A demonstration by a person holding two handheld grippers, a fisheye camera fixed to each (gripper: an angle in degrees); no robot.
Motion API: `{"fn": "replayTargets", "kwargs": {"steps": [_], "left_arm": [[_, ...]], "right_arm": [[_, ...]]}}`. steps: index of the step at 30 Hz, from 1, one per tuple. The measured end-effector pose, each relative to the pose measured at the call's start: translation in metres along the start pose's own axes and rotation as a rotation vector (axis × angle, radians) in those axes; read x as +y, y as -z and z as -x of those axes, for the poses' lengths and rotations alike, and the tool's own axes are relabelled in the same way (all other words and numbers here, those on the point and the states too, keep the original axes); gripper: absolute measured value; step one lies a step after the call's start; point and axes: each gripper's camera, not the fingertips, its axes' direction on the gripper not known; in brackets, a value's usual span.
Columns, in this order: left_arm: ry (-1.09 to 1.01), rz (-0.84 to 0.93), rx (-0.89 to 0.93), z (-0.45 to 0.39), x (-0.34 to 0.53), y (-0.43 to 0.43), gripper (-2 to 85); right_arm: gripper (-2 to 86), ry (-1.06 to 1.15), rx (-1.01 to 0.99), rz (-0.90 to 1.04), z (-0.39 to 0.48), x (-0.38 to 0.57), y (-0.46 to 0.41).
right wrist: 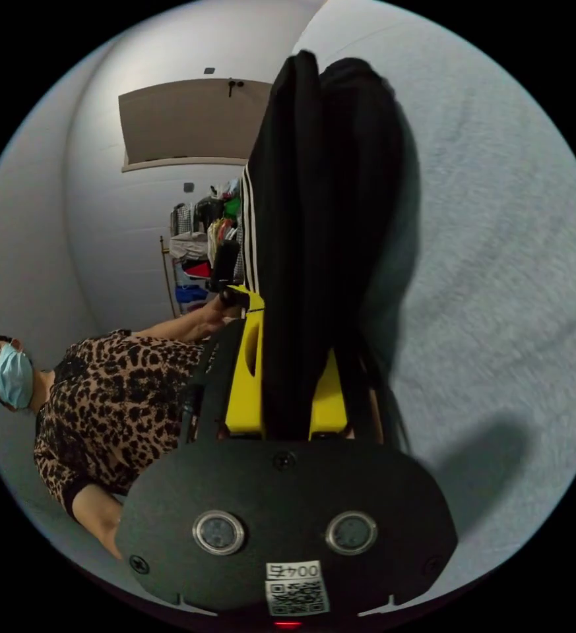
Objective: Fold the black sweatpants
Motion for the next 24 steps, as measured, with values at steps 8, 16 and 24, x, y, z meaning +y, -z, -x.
{"fn": "replayTargets", "kwargs": {"steps": [8,16,24], "left_arm": [[-0.059,-0.045,-0.128,-0.02,0.011,-0.019,6.7],[-0.156,-0.015,-0.197,-0.071,0.035,-0.044,7.3],[-0.265,0.129,-0.176,-0.124,0.053,-0.117,7.4]], "right_arm": [[7.7,-0.079,0.356,-0.234,0.06,0.023,-0.063],[7.1,-0.05,0.472,-0.309,0.114,0.06,-0.108],[6.9,-0.124,0.483,-0.409,0.12,0.138,-0.119]]}}
